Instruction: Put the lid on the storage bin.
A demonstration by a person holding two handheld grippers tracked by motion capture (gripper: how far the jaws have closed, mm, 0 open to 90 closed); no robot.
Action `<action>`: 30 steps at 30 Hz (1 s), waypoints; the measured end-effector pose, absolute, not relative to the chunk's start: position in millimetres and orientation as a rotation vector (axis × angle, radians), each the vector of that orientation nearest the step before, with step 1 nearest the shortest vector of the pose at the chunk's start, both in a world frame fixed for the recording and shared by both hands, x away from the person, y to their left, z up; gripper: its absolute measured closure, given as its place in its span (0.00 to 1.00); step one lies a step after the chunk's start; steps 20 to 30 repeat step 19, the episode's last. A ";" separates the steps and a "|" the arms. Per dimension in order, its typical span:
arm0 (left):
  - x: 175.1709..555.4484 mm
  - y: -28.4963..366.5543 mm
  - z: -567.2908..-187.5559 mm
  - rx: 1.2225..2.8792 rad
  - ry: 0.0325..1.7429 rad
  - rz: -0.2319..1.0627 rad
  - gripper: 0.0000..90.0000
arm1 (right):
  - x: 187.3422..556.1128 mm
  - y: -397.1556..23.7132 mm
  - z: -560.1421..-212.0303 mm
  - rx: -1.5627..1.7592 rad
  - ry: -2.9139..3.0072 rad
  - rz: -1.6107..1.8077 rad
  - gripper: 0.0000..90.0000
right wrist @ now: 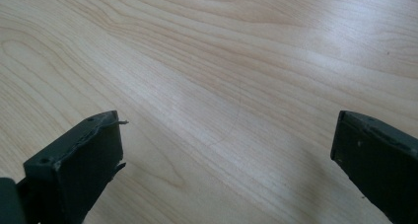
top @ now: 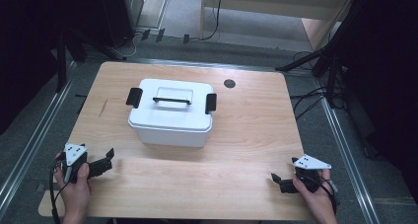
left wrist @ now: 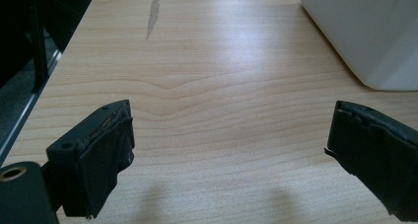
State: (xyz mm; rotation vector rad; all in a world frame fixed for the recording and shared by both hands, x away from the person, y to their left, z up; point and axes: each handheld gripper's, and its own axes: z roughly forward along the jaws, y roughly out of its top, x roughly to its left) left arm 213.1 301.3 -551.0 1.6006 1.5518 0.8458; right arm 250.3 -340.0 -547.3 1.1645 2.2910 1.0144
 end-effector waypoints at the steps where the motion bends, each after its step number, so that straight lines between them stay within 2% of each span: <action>1: 213.2 301.2 -551.1 1.599 1.552 0.848 0.05 | 249.5 -340.4 -548.9 1.168 2.281 1.016 0.00; 30: 213.0 301.9 -551.1 1.589 1.557 0.841 0.05 | 244.5 -338.0 -550.6 1.181 2.229 0.998 0.00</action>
